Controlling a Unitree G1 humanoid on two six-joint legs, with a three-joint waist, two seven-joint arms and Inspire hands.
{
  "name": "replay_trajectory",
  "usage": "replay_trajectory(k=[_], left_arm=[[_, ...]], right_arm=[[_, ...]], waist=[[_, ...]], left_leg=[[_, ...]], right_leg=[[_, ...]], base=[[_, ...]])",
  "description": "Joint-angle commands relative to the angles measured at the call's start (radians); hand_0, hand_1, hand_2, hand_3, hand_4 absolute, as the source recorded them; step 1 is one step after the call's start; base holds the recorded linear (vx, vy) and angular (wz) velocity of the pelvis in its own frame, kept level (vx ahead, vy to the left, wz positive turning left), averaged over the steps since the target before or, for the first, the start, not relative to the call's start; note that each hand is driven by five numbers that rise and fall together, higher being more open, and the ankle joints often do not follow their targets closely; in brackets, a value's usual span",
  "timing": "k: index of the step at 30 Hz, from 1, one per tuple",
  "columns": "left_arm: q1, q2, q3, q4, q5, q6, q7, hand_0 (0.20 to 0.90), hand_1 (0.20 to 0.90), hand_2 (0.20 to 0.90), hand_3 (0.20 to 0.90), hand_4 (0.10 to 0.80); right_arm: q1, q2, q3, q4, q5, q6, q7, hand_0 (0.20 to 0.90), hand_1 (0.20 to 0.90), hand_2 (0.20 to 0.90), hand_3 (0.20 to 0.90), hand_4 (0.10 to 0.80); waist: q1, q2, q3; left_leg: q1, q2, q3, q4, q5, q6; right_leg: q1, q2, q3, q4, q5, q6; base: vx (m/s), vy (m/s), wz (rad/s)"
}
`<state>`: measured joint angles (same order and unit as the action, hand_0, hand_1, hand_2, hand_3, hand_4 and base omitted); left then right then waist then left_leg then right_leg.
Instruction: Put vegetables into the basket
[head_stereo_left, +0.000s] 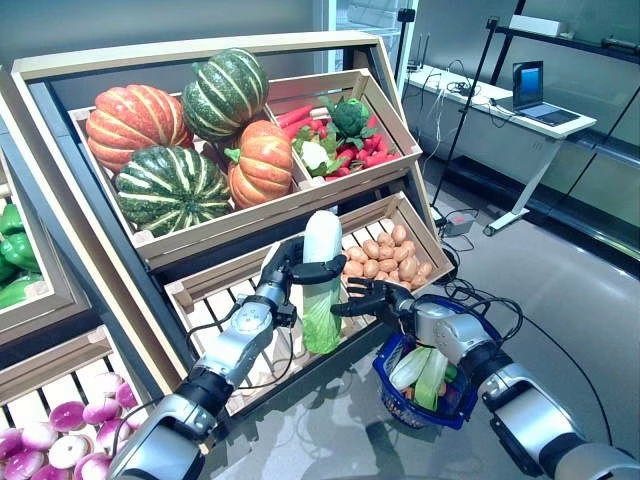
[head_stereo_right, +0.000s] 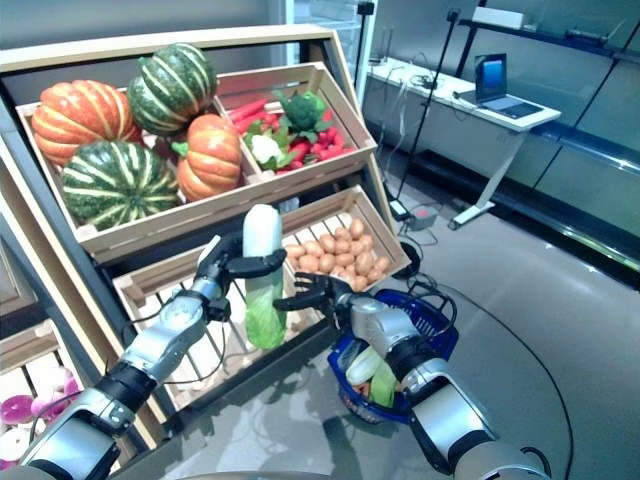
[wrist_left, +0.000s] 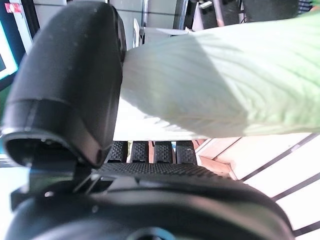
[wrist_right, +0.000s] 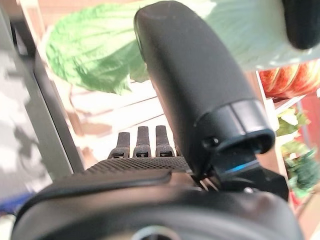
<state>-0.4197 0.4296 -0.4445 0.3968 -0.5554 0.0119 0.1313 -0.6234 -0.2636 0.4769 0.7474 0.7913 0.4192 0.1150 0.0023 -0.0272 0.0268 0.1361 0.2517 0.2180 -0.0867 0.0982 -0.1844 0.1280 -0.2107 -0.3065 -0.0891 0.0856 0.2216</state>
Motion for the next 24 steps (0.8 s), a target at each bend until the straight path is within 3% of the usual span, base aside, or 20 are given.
replay_trajectory(k=[1, 12, 13, 15, 24], left_arm=[[-0.219, -0.178, -0.033, -0.297, -0.21, -0.161, -0.231, 0.3, 0.3, 0.3, 0.3, 0.4], [-0.187, -0.221, -0.044, -0.274, -0.527, -0.08, -0.48, 0.3, 0.3, 0.3, 0.3, 0.4], [-0.184, -0.233, -0.048, -0.264, -0.578, -0.046, -0.542, 0.3, 0.3, 0.3, 0.3, 0.4], [-0.181, -0.242, -0.055, -0.246, -0.647, 0.007, -0.632, 0.3, 0.3, 0.3, 0.3, 0.4], [-0.183, -0.273, -0.106, -0.211, -0.773, 0.088, -0.87, 0.3, 0.3, 0.3, 0.3, 0.4]], right_arm=[[-0.169, 0.098, -0.001, 0.08, 0.098, -0.062, 0.132, 0.9, 0.9, 0.9, 0.9, 0.8], [-0.206, 0.043, -0.028, 0.135, 0.227, 0.002, 0.54, 0.9, 0.9, 0.9, 0.9, 0.8], [-0.225, 0.024, -0.033, 0.144, 0.258, 0.008, 0.648, 0.9, 0.9, 0.9, 0.9, 0.8], [-0.25, -0.004, -0.054, 0.153, 0.295, 0.016, 0.725, 0.9, 0.9, 0.9, 0.9, 0.8], [-0.285, -0.033, -0.087, 0.209, 0.344, 0.102, 0.919, 0.9, 0.9, 0.9, 0.9, 0.8]], waist=[[0.031, -0.003, -0.033], [0.039, -0.005, -0.055], [0.04, -0.006, -0.06], [0.041, -0.008, -0.065], [0.039, -0.013, -0.077]], left_leg=[[-0.012, -0.063, -0.038, -0.001, -0.076, 0.046], [-0.011, -0.062, -0.046, -0.001, -0.08, 0.042], [-0.012, -0.062, -0.048, -0.001, -0.08, 0.042], [-0.013, -0.062, -0.053, -0.001, -0.082, 0.04], [-0.014, -0.062, -0.056, -0.001, -0.087, 0.039]], right_leg=[[0.016, 0.032, 0.042, 0.002, -0.056, -0.068], [0.018, 0.028, 0.029, 0.002, -0.05, -0.064], [0.018, 0.027, 0.028, 0.002, -0.049, -0.062], [0.018, 0.026, 0.026, 0.002, -0.048, -0.061], [0.017, 0.022, 0.027, 0.002, -0.05, -0.056]], base=[[0.023, 0.008, 0.04], [0.018, 0.005, 0.07], [0.035, -0.001, 0.06], [0.046, -0.013, 0.09], [0.01, -0.004, 0.02]])
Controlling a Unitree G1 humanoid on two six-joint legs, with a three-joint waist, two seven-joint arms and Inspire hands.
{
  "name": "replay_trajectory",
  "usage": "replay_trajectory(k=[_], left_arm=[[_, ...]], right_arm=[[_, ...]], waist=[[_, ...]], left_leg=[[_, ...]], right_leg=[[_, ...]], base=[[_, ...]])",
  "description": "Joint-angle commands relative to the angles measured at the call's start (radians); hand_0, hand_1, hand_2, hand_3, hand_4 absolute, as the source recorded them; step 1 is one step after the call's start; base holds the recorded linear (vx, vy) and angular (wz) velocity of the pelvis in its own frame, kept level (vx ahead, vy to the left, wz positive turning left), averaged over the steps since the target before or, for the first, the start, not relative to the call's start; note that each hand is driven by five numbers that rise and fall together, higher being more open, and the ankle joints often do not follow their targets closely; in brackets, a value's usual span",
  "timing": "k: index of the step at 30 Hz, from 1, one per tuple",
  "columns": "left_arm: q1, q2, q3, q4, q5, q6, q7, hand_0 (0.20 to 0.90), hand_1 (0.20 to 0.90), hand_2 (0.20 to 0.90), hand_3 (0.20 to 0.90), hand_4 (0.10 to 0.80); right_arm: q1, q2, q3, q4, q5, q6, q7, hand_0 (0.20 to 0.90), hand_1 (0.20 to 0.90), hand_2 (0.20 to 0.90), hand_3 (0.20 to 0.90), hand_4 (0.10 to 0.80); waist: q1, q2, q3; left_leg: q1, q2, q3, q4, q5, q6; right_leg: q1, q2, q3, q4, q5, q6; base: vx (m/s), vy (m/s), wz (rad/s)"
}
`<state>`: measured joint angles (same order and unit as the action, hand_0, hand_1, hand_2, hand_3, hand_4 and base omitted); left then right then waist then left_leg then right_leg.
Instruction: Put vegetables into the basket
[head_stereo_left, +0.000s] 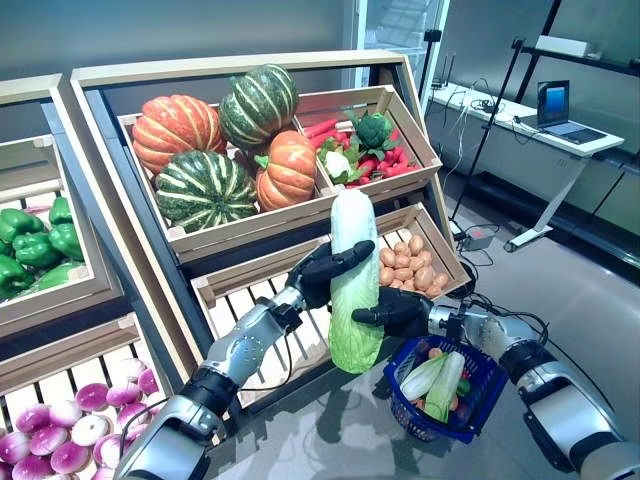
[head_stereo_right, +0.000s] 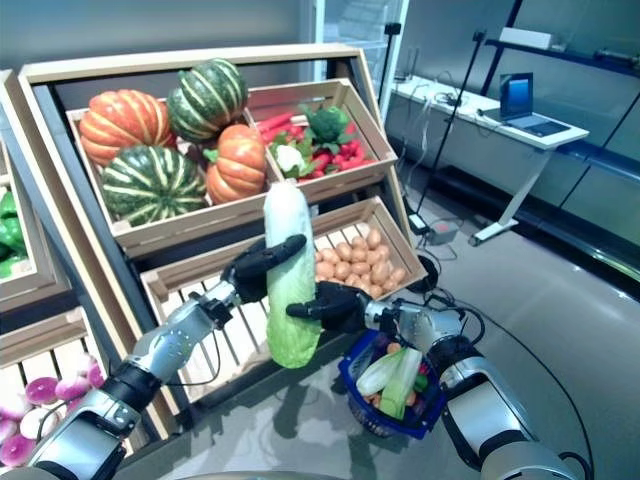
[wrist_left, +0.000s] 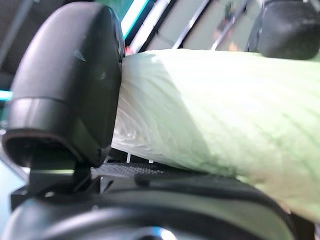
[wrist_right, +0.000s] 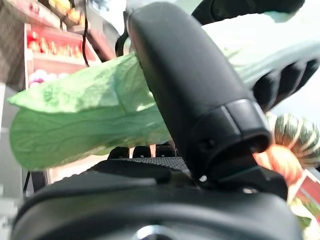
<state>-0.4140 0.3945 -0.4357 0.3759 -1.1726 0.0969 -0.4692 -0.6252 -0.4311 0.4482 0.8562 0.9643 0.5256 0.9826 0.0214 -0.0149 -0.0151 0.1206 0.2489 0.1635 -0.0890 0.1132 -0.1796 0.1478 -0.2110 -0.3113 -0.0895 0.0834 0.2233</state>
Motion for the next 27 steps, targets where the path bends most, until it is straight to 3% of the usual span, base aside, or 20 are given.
replay_trajectory(k=[1, 11, 12, 13, 27], left_arm=[[-0.193, -0.241, -0.123, -0.19, -0.162, 0.013, -0.275, 0.3, 0.3, 0.3, 0.3, 0.4], [-0.177, -0.247, -0.172, -0.127, -0.099, 0.005, -0.337, 0.3, 0.3, 0.3, 0.3, 0.4], [-0.178, -0.246, -0.172, -0.118, -0.088, -0.002, -0.337, 0.3, 0.3, 0.3, 0.3, 0.4], [-0.178, -0.246, -0.171, -0.116, -0.086, -0.003, -0.336, 0.3, 0.3, 0.3, 0.3, 0.4], [-0.171, -0.218, -0.141, -0.113, -0.052, -0.015, -0.32, 0.3, 0.3, 0.3, 0.3, 0.4]], right_arm=[[-0.284, 0.139, -0.058, 0.105, 0.177, -0.004, 0.063, 0.9, 0.9, 0.9, 0.9, 0.8], [-0.27, 0.165, -0.048, 0.066, 0.136, 0.033, 0.124, 0.9, 0.9, 0.9, 0.9, 0.8], [-0.269, 0.164, -0.039, 0.064, 0.119, 0.032, 0.098, 0.509, 0.509, 0.509, 0.509, 0.54], [-0.268, 0.164, -0.037, 0.065, 0.122, 0.033, 0.08, 0.3, 0.3, 0.3, 0.3, 0.4], [-0.252, 0.14, -0.061, 0.056, 0.175, 0.039, -0.074, 0.3, 0.3, 0.3, 0.3, 0.4]], waist=[[0.018, -0.025, -0.036], [0.007, -0.027, -0.034], [0.006, -0.027, -0.032], [0.006, -0.027, -0.032], [0.0, -0.031, -0.022]], left_leg=[[0.002, -0.059, 0.0, 0.002, -0.103, 0.034], [0.005, -0.059, 0.006, 0.002, -0.104, 0.034], [0.007, -0.058, 0.009, 0.002, -0.103, 0.034], [0.007, -0.057, 0.01, 0.002, -0.103, 0.034], [0.014, -0.058, 0.018, 0.002, -0.099, 0.036]], right_leg=[[-0.003, 0.022, 0.033, 0.002, -0.048, -0.057], [-0.003, 0.023, 0.042, 0.003, -0.05, -0.056], [-0.002, 0.022, 0.042, 0.003, -0.051, -0.056], [-0.002, 0.022, 0.042, 0.003, -0.051, -0.055], [0.0, 0.021, 0.042, 0.005, -0.046, -0.057]], base=[[0.031, -0.007, 0.01], [0.014, -0.005, 0.0], [0.0, 0.0, 0.0], [0.034, -0.003, -0.02], [0.005, -0.001, 0.0]])
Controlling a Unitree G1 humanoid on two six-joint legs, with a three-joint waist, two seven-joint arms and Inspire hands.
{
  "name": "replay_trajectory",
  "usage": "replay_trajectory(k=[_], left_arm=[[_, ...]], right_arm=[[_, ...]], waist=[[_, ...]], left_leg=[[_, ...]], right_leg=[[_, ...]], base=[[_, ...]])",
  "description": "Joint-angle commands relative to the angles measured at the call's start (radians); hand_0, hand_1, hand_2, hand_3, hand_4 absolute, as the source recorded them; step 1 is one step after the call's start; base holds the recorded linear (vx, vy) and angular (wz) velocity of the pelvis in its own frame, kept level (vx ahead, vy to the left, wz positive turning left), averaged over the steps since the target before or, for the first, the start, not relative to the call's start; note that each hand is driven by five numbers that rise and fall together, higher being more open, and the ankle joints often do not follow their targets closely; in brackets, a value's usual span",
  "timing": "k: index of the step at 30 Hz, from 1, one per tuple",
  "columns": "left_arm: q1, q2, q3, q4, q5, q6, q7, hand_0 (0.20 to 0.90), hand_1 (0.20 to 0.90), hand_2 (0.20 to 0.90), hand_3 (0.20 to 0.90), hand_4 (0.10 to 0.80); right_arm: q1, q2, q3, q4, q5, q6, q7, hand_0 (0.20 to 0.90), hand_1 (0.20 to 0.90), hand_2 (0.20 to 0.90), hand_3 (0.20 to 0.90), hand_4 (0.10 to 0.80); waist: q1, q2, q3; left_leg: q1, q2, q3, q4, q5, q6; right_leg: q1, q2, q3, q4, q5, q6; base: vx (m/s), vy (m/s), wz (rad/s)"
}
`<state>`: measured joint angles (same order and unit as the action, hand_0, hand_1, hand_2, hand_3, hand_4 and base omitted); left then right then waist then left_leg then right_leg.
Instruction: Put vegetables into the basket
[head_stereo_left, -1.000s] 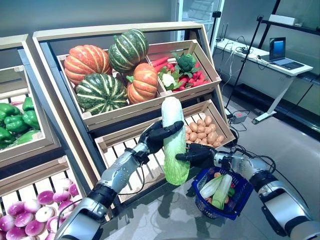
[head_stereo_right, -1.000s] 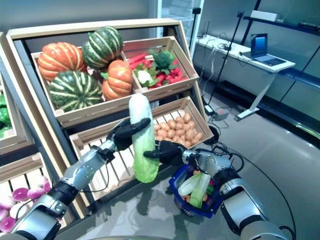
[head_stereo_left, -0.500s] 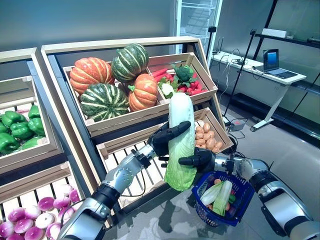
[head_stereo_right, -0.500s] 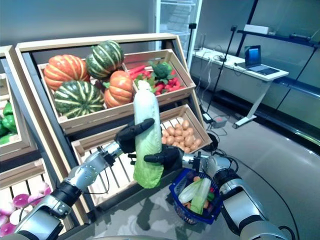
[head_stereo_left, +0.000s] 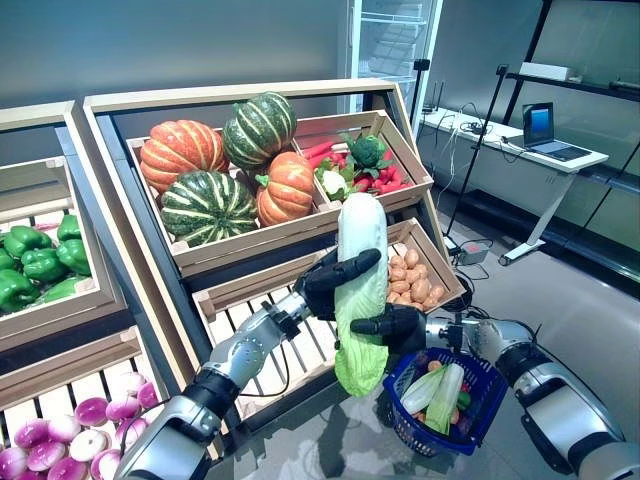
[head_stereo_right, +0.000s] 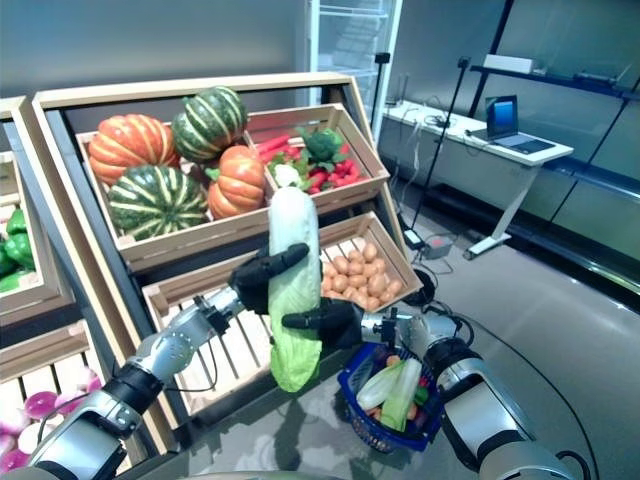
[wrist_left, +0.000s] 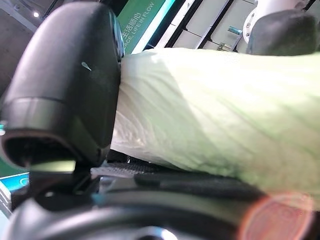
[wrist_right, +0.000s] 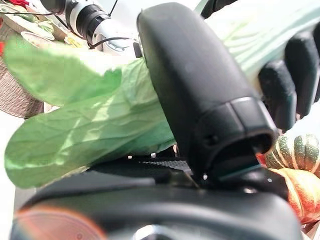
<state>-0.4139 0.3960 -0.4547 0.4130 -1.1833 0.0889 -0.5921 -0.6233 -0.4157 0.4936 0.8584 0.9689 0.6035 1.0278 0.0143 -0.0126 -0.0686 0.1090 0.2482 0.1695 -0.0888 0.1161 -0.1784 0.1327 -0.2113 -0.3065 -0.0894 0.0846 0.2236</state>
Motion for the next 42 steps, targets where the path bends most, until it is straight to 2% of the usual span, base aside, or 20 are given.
replay_trajectory(k=[1, 8, 11, 12, 13, 17, 22, 24, 31, 33, 38, 41, 42], left_arm=[[-0.171, -0.218, -0.121, -0.15, -0.039, -0.008, -0.196, 0.3, 0.3, 0.3, 0.3, 0.4], [-0.163, -0.201, -0.099, -0.143, 0.006, 0.006, -0.185, 0.3, 0.3, 0.3, 0.3, 0.4], [-0.159, -0.183, -0.09, -0.131, 0.039, 0.011, -0.182, 0.488, 0.488, 0.488, 0.488, 0.525], [-0.154, -0.173, -0.084, -0.127, 0.068, 0.014, -0.177, 0.78, 0.78, 0.78, 0.78, 0.72], [-0.152, -0.167, -0.083, -0.124, 0.078, 0.013, -0.173, 0.9, 0.9, 0.9, 0.9, 0.8], [-0.126, -0.105, -0.043, -0.092, 0.122, 0.021, -0.132, 0.9, 0.9, 0.9, 0.9, 0.8], [-0.069, -0.007, 0.062, 0.016, 0.189, -0.002, -0.08, 0.9, 0.9, 0.9, 0.9, 0.8], [-0.053, 0.013, 0.096, 0.061, 0.222, -0.015, -0.053, 0.9, 0.9, 0.9, 0.9, 0.8], [0.02, 0.092, 0.219, 0.208, 0.375, -0.137, 0.103, 0.9, 0.9, 0.9, 0.9, 0.8], [0.043, 0.121, 0.275, 0.254, 0.427, -0.184, 0.138, 0.9, 0.9, 0.9, 0.9, 0.8], [0.071, 0.143, 0.346, 0.312, 0.463, -0.222, 0.219, 0.9, 0.9, 0.9, 0.9, 0.8], [0.085, 0.149, 0.375, 0.348, 0.477, -0.238, 0.273, 0.9, 0.9, 0.9, 0.9, 0.8], [0.089, 0.145, 0.382, 0.353, 0.476, -0.245, 0.283, 0.9, 0.9, 0.9, 0.9, 0.8]], right_arm=[[-0.253, 0.124, -0.107, 0.055, 0.171, -0.04, -0.122, 0.3, 0.3, 0.3, 0.3, 0.4], [-0.237, 0.103, -0.125, 0.054, 0.184, -0.04, -0.161, 0.3, 0.3, 0.3, 0.3, 0.4], [-0.223, 0.091, -0.133, 0.056, 0.176, -0.043, -0.165, 0.3, 0.3, 0.3, 0.3, 0.4], [-0.21, 0.085, -0.137, 0.054, 0.174, -0.045, -0.173, 0.3, 0.3, 0.3, 0.3, 0.4], [-0.205, 0.081, -0.138, 0.052, 0.175, -0.045, -0.176, 0.3, 0.3, 0.3, 0.3, 0.4], [-0.153, 0.036, -0.155, 0.045, 0.15, -0.047, -0.177, 0.3, 0.3, 0.3, 0.3, 0.4], [-0.066, -0.033, -0.211, 0.057, 0.146, -0.066, -0.199, 0.3, 0.3, 0.3, 0.3, 0.4], [-0.038, -0.047, -0.232, 0.057, 0.14, -0.073, -0.216, 0.3, 0.3, 0.3, 0.3, 0.4], [0.075, -0.117, -0.317, 0.042, 0.154, -0.099, -0.293, 0.3, 0.3, 0.3, 0.3, 0.4], [0.123, -0.14, -0.353, 0.04, 0.147, -0.118, -0.302, 0.3, 0.3, 0.3, 0.3, 0.4], [0.189, -0.159, -0.424, 0.078, 0.164, -0.175, -0.403, 0.3, 0.3, 0.3, 0.3, 0.4], [0.21, -0.164, -0.494, 0.134, 0.192, -0.233, -0.499, 0.3, 0.3, 0.3, 0.3, 0.4], [0.213, -0.161, -0.532, 0.167, 0.209, -0.277, -0.55, 0.3, 0.3, 0.3, 0.3, 0.4]], waist=[[0.007, -0.033, 0.031], [0.004, -0.034, 0.032], [0.004, -0.033, 0.032], [0.003, -0.033, 0.032], [0.003, -0.032, 0.031], [0.003, -0.03, 0.029], [0.003, -0.027, 0.033], [0.001, -0.025, 0.034], [-0.005, -0.022, 0.042], [-0.01, -0.022, 0.047], [-0.016, -0.018, 0.059], [-0.017, -0.014, 0.074], [-0.015, -0.012, 0.088]], left_leg=[[0.026, -0.058, 0.013, 0.002, -0.102, 0.035], [0.029, -0.058, 0.018, 0.002, -0.103, 0.036], [0.03, -0.059, 0.02, 0.002, -0.103, 0.037], [0.029, -0.059, 0.022, 0.002, -0.102, 0.036], [0.029, -0.058, 0.023, 0.002, -0.102, 0.036], [0.028, -0.058, 0.028, 0.002, -0.101, 0.037], [0.026, -0.055, 0.037, 0.002, -0.095, 0.038], [0.025, -0.054, 0.04, 0.002, -0.094, 0.038], [0.019, -0.053, 0.05, 0.002, -0.087, 0.041], [0.019, -0.052, 0.058, 0.002, -0.083, 0.042], [0.017, -0.052, 0.071, 0.006, -0.082, 0.046], [0.016, -0.052, 0.078, 0.019, -0.087, 0.049], [0.006, -0.05, 0.079, 0.046, -0.094, 0.049]], right_leg=[[0.015, 0.021, 0.037, 0.005, -0.047, -0.057], [0.013, 0.019, 0.04, 0.005, -0.044, -0.054], [0.013, 0.019, 0.04, 0.005, -0.044, -0.053], [0.013, 0.019, 0.04, 0.004, -0.043, -0.052], [0.013, 0.019, 0.039, 0.004, -0.043, -0.051], [0.011, 0.018, 0.036, 0.002, -0.04, -0.047], [0.002, 0.019, 0.04, 0.002, -0.035, -0.045], [0.0, 0.02, 0.041, 0.002, -0.035, -0.045], [-0.008, 0.023, 0.043, 0.004, -0.036, -0.042], [-0.013, 0.024, 0.047, 0.007, -0.036, -0.042], [-0.018, 0.024, 0.052, 0.019, -0.042, -0.043], [-0.027, 0.02, 0.053, 0.049, -0.059, -0.045], [-0.038, 0.017, 0.056, 0.075, -0.07, -0.048]], base=[[0.0, 0.0, 0.0], [0.0, 0.0, 0.0], [0.0, 0.0, 0.0], [0.0, 0.0, 0.0], [0.0, 0.0, 0.0], [0.0, 0.0, 0.0], [-0.009, 0.002, -0.05], [-0.013, 0.003, -0.09], [-0.005, -0.005, -0.02], [-0.011, -0.03, -0.06], [-0.005, -0.039, -0.11], [-0.016, -0.052, -0.01], [-0.054, -0.056, -0.02]])
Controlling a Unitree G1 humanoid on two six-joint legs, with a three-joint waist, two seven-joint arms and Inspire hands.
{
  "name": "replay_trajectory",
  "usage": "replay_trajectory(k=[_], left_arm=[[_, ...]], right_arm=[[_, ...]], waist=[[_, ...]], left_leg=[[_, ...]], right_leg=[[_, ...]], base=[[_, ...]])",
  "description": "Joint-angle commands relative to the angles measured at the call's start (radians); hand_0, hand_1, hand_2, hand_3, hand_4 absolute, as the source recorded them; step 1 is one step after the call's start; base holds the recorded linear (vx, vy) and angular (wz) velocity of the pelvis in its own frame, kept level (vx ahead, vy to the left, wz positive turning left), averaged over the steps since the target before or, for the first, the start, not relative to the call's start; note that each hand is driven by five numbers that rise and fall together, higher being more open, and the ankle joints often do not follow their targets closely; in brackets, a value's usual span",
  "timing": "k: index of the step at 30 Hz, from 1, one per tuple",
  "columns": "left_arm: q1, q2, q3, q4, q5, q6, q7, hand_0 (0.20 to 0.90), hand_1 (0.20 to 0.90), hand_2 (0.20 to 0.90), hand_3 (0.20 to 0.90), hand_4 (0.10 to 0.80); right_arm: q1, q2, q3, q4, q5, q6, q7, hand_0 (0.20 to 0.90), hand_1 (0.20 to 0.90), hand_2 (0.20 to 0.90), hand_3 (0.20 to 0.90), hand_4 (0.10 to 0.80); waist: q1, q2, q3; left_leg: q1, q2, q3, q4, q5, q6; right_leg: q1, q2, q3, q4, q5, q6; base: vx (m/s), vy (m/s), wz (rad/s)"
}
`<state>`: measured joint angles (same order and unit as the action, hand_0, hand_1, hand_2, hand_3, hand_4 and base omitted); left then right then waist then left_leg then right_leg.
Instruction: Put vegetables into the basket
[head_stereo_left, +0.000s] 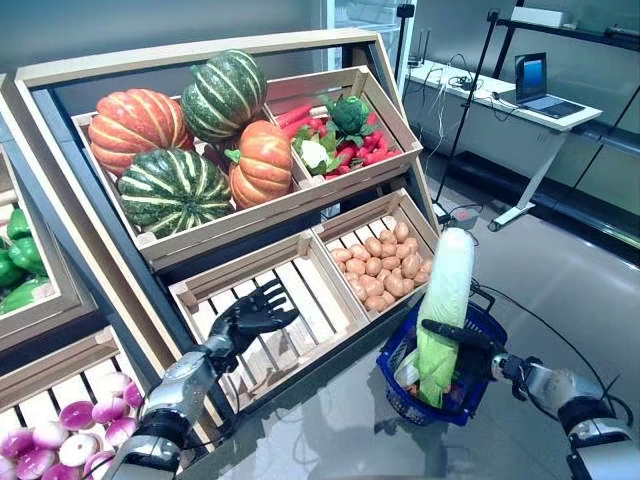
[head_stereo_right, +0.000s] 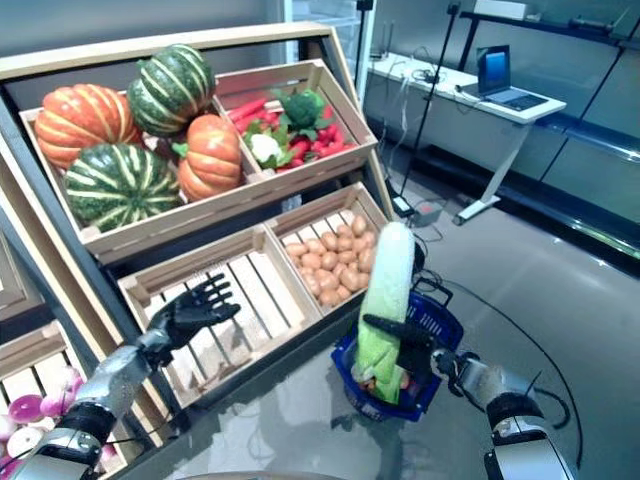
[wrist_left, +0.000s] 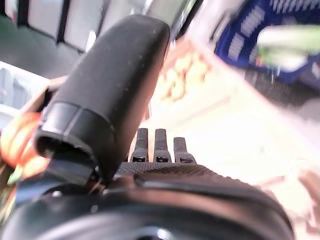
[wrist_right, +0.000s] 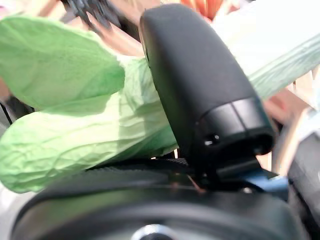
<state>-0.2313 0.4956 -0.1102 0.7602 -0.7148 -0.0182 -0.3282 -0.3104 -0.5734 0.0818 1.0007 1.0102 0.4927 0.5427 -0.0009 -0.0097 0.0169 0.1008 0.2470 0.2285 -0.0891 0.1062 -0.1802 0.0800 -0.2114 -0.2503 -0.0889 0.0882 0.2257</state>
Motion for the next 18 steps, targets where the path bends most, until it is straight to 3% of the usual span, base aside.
replay_trajectory(k=[1, 4, 6, 8, 9, 10, 11, 14, 16, 18], left_arm=[[-0.092, 0.04, 0.037, 0.001, -0.004, -0.138, 0.026, 0.9, 0.9, 0.9, 0.9, 0.8], [-0.109, 0.021, 0.021, -0.015, -0.026, -0.152, 0.042, 0.9, 0.9, 0.9, 0.9, 0.8], [-0.155, 0.008, -0.014, -0.055, -0.068, -0.149, 0.039, 0.9, 0.9, 0.9, 0.9, 0.8], [-0.167, 0.011, -0.027, -0.085, -0.101, -0.149, 0.038, 0.9, 0.9, 0.9, 0.9, 0.8], [-0.171, 0.014, -0.036, -0.124, -0.121, -0.149, 0.042, 0.9, 0.9, 0.9, 0.9, 0.8], [-0.175, 0.022, -0.057, -0.205, -0.152, -0.141, 0.054, 0.9, 0.9, 0.9, 0.9, 0.8], [-0.175, 0.023, -0.065, -0.241, -0.166, -0.13, 0.062, 0.9, 0.9, 0.9, 0.9, 0.8], [-0.174, 0.028, -0.089, -0.3, -0.174, -0.122, 0.045, 0.9, 0.9, 0.9, 0.9, 0.8], [-0.181, 0.044, -0.131, -0.385, -0.196, -0.107, 0.05, 0.9, 0.9, 0.9, 0.9, 0.8], [-0.181, 0.045, -0.148, -0.41, -0.21, -0.102, 0.052, 0.9, 0.9, 0.9, 0.9, 0.8]], right_arm=[[-0.104, -0.001, -0.138, 0.038, 0.175, -0.197, -0.104, 0.3, 0.3, 0.3, 0.3, 0.4], [-0.138, 0.001, -0.164, 0.071, 0.164, -0.282, -0.187, 0.3, 0.3, 0.3, 0.3, 0.4], [-0.205, -0.019, -0.15, 0.094, 0.099, -0.347, -0.271, 0.3, 0.3, 0.3, 0.3, 0.4], [-0.233, -0.036, -0.14, 0.092, 0.08, -0.365, -0.283, 0.3, 0.3, 0.3, 0.3, 0.4], [-0.252, -0.054, -0.134, 0.085, 0.078, -0.375, -0.293, 0.3, 0.3, 0.3, 0.3, 0.4], [-0.293, -0.091, -0.13, 0.085, 0.075, -0.4, -0.317, 0.3, 0.3, 0.3, 0.3, 0.4], [-0.314, -0.112, -0.131, 0.087, 0.075, -0.405, -0.333, 0.3, 0.3, 0.3, 0.3, 0.4], [-0.353, -0.148, -0.127, 0.095, 0.094, -0.415, -0.357, 0.3, 0.3, 0.3, 0.3, 0.4], [-0.397, -0.19, -0.131, 0.112, 0.12, -0.415, -0.387, 0.3, 0.3, 0.3, 0.3, 0.4], [-0.424, -0.206, -0.128, 0.129, 0.115, -0.416, -0.392, 0.3, 0.3, 0.3, 0.3, 0.4]], waist=[[0.002, -0.013, 0.013], [0.012, -0.007, 0.057], [0.026, -0.004, 0.138], [0.031, -0.002, 0.179], [0.036, 0.001, 0.212], [0.043, 0.011, 0.256], [0.049, 0.015, 0.276], [0.057, 0.026, 0.306], [0.067, 0.037, 0.341], [0.071, 0.045, 0.359]], left_leg=[[0.0, -0.048, 0.017, 0.072, -0.092, 0.05], [-0.073, -0.037, -0.003, 0.187, -0.133, 0.048], [-0.204, -0.017, -0.034, 0.381, -0.209, 0.043], [-0.284, -0.006, -0.055, 0.48, -0.241, 0.041], [-0.331, 0.004, -0.061, 0.528, -0.255, 0.044], [-0.432, 0.02, -0.077, 0.649, -0.32, 0.051], [-0.483, 0.023, -0.084, 0.706, -0.342, 0.051], [-0.564, 0.024, -0.093, 0.805, -0.39, 0.063], [-0.661, 0.021, -0.101, 0.936, -0.445, 0.067], [-0.709, 0.019, -0.116, 1.009, -0.477, 0.06]], right_leg=[[0.005, 0.015, 0.002, 0.095, -0.083, -0.053], [-0.056, 0.004, 0.005, 0.189, -0.122, -0.065], [-0.161, -0.023, 0.002, 0.351, -0.188, -0.083], [-0.227, -0.049, 0.004, 0.445, -0.212, -0.089], [-0.27, -0.07, 0.002, 0.503, -0.225, -0.095], [-0.371, -0.114, 0.008, 0.66, -0.284, -0.104], [-0.42, -0.137, 0.012, 0.724, -0.302, -0.104], [-0.512, -0.173, 0.022, 0.851, -0.345, -0.105], [-0.618, -0.219, 0.035, 0.978, -0.379, -0.102], [-0.673, -0.238, 0.05, 1.042, -0.4, -0.101]], base=[[-0.103, -0.063, -0.02], [-0.193, -0.042, -0.03], [-0.36, -0.08, -0.09], [-0.299, -0.041, -0.06], [-0.29, -0.018, 0.1], [-0.343, -0.022, 0.16], [-0.265, -0.015, 0.27], [-0.156, -0.006, 0.36], [-0.199, -0.039, 0.17], [-0.103, -0.023, 0.31]])
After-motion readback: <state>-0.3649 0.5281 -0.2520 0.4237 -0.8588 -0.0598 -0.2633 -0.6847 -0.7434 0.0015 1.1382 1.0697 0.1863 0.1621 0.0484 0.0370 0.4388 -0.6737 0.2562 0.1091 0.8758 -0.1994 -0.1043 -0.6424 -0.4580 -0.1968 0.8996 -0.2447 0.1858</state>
